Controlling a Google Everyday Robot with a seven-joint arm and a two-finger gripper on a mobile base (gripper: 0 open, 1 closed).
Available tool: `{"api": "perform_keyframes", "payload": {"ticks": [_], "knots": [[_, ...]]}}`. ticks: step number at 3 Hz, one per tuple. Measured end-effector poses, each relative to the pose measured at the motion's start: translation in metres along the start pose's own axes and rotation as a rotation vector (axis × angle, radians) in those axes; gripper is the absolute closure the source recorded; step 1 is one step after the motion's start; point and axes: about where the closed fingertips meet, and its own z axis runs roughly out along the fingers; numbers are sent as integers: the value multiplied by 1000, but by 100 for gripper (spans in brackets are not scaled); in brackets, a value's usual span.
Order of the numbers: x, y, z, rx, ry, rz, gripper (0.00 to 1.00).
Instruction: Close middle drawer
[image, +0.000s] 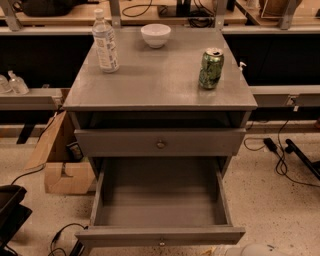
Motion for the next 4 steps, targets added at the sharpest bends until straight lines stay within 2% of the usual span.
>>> {"api": "perform_keyframes", "payload": {"ticks": [1,2,3,4], "knots": [[3,-20,28,16,-46,6,100],[-5,-41,37,45,-84,-18,100],[-14,-52,33,68,-103,-45,100],[-14,-52,33,68,-103,-45,100]]}}
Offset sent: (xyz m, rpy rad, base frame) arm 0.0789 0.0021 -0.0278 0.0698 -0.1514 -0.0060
